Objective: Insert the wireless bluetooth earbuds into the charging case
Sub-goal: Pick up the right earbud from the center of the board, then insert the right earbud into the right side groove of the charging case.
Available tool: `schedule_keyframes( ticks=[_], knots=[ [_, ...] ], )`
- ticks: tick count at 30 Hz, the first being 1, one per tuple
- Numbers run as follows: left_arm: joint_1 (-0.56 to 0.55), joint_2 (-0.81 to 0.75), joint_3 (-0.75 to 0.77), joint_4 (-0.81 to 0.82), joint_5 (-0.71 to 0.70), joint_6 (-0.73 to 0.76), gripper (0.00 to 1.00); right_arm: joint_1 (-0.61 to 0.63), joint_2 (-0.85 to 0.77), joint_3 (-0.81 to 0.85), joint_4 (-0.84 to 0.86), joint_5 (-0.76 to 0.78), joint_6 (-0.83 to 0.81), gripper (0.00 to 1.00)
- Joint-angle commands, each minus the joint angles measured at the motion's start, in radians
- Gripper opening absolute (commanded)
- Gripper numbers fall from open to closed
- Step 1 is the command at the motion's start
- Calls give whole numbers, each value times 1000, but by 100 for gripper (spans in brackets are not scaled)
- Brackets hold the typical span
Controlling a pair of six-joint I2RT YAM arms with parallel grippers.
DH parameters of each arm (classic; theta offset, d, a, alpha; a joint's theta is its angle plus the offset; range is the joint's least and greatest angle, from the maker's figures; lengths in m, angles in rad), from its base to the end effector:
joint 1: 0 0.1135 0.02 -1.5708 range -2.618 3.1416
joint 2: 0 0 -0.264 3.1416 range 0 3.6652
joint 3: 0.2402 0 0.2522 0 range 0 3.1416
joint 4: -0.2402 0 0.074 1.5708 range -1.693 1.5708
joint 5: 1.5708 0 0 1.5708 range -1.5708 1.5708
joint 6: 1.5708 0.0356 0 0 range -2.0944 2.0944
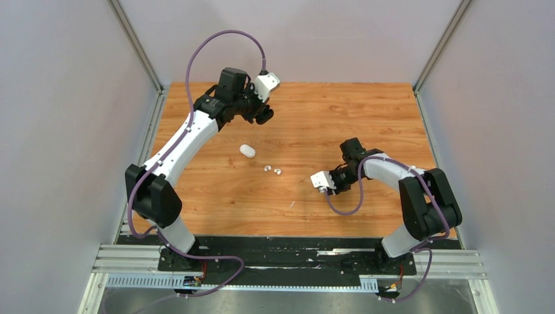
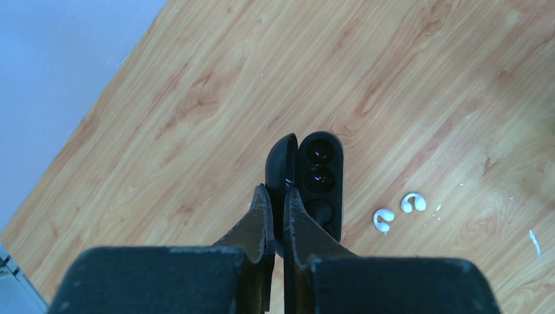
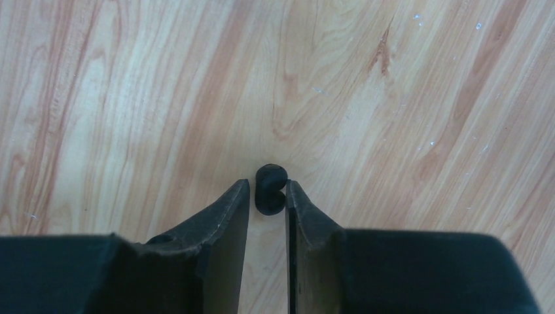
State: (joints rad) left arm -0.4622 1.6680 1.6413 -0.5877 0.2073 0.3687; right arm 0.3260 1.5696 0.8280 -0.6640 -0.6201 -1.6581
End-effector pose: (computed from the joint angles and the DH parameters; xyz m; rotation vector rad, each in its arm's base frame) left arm 0.3378 -0.1765 0.3669 0.9877 1.9476 -0.2794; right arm 0.2376 0.1022 0.1547 -2.2011 1.3563 0.5188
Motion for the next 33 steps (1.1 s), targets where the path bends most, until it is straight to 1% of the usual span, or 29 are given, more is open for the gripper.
schedule_keyframes(
  ticks=[1, 6, 10, 12, 15, 16, 18, 20, 24, 27, 30, 33],
  knots=[
    [2, 1, 35, 14, 11, 8, 0, 2, 4, 42, -16, -6, 24, 24],
    [2, 3, 35, 17, 14, 6, 0, -2, -14, 49, -18, -2, 47, 19],
    [2, 5, 36, 19, 21, 2, 0, -2, -17, 58, -25, -7, 67, 6],
    [2, 6, 37, 19, 21, 0, 0, -2, -17, 69, -31, -16, 87, 1],
    [2, 4, 35, 17, 24, -1, 0, -3, -21, 102, -47, -38, 138, 0],
    [2, 5, 35, 17, 27, -1, 0, -3, -23, 122, -54, -47, 183, 0],
    [2, 9, 36, 16, 32, 5, 0, -12, -30, 183, -81, -75, 259, 0],
    [2, 17, 41, 13, 38, 21, 0, -37, -37, 276, -129, -141, 332, 0],
    [2, 30, 34, 28, 100, 91, 0, -50, -39, 510, -237, -237, 444, 0],
    [2, 32, 9, 52, 204, 150, 0, -51, -31, 637, -263, -311, 506, 0],
    [2, 28, -12, 72, 310, 204, 0, -49, -25, 733, -274, -398, 524, 1],
    [2, 32, -25, 70, 415, 265, 0, -25, -1, 821, -272, -440, 580, 1]
  ],
)
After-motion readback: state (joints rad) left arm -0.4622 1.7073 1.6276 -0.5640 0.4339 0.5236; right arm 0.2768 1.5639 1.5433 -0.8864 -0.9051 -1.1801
